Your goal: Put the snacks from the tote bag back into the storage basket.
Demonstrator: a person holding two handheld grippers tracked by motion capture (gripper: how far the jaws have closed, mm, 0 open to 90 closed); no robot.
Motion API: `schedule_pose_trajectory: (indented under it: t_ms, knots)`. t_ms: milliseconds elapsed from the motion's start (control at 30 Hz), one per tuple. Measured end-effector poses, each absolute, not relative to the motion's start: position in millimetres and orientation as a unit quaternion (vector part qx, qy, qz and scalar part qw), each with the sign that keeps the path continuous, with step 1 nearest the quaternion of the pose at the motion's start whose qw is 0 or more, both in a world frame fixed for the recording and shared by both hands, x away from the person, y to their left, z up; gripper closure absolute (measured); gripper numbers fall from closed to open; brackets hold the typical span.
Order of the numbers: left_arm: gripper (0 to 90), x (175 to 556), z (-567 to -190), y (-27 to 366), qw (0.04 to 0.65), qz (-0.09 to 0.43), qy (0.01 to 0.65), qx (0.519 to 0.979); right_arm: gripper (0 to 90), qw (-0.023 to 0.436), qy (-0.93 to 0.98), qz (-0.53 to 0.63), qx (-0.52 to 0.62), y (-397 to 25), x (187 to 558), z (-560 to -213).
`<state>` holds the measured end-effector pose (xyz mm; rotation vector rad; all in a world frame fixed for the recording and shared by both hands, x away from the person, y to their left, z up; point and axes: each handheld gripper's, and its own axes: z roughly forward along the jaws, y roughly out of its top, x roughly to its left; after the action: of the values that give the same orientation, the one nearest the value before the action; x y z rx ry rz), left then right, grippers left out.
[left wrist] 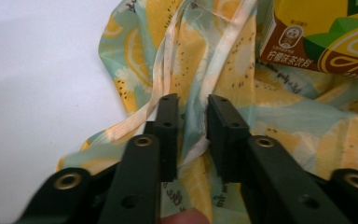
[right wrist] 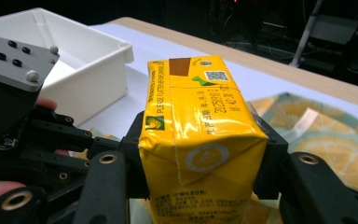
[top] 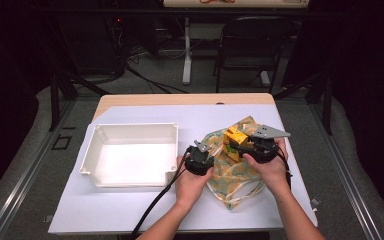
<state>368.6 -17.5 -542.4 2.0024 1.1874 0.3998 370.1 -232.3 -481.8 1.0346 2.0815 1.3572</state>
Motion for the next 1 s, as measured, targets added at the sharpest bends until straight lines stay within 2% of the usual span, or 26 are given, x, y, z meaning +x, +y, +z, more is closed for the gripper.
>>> schedule_pose_trajectory:
  t_ms: [200, 333, 533, 633, 767, 1000]
  knots:
    - [52.3, 358.4, -522.6, -6.0, 0.416, 0.164, 0.448, 0.774, 51.4, 0.226, 0.745, 0.502, 0.377, -229.0, 365.4, -467.1]
    - [46.7, 351.1, -510.2, 6.8, 0.448, 0.155, 0.423, 0.772, 51.4, 0.222, 0.739, 0.506, 0.385, -227.9, 363.6, -464.8]
    - [25.8, 338.4, -499.4, 24.0, 0.471, 0.156, 0.364, 0.788, 51.4, 0.213, 0.733, 0.510, 0.396, -227.7, 355.0, -462.4]
    - [22.9, 330.9, -494.2, 38.2, 0.492, 0.145, 0.351, 0.783, 51.4, 0.210, 0.732, 0.510, 0.398, -227.9, 350.6, -460.9]
    - [15.5, 320.5, -488.5, 56.5, 0.504, 0.163, 0.352, 0.772, 51.4, 0.209, 0.730, 0.510, 0.404, -228.7, 342.7, -461.2]
    - [11.6, 311.8, -490.8, 74.4, 0.510, 0.169, 0.356, 0.765, 51.4, 0.211, 0.731, 0.507, 0.406, -231.6, 331.8, -461.2]
